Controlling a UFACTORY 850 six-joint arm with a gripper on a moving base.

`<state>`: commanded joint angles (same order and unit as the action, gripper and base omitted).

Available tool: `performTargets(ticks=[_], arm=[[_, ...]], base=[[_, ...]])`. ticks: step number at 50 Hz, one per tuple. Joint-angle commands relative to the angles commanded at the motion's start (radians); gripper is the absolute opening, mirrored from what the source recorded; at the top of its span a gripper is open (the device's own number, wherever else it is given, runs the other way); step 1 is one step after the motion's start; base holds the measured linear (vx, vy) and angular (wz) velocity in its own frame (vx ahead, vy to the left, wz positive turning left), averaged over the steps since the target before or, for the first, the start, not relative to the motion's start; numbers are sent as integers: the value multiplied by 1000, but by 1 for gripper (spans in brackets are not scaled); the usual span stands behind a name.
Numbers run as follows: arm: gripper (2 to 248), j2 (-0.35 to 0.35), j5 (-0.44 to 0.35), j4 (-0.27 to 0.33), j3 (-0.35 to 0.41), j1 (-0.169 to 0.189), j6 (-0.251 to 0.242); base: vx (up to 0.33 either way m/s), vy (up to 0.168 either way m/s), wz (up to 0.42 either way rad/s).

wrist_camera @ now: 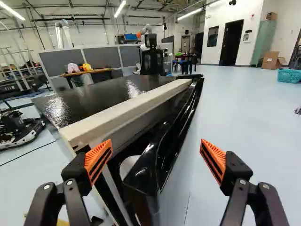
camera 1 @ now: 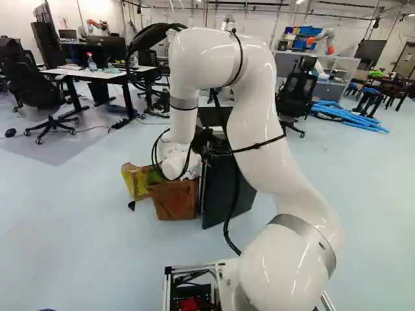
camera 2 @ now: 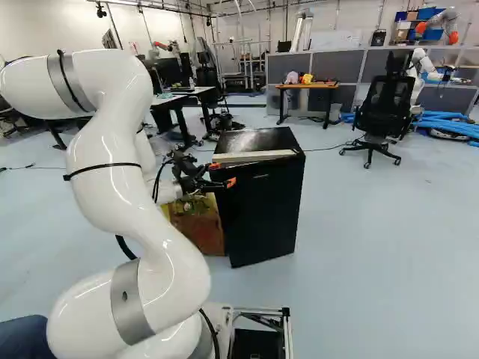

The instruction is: Grab a drink from the fridge

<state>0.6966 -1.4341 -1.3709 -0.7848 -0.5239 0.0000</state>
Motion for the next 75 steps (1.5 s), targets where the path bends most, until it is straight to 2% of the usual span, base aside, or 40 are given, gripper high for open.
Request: performTargets(ticks=[32, 75], arm=[[247, -17, -9, -70, 35, -11, 0], [247, -54, -75, -150, 122, -47, 0]], base=[[0, 0, 0], [0, 0, 0]])
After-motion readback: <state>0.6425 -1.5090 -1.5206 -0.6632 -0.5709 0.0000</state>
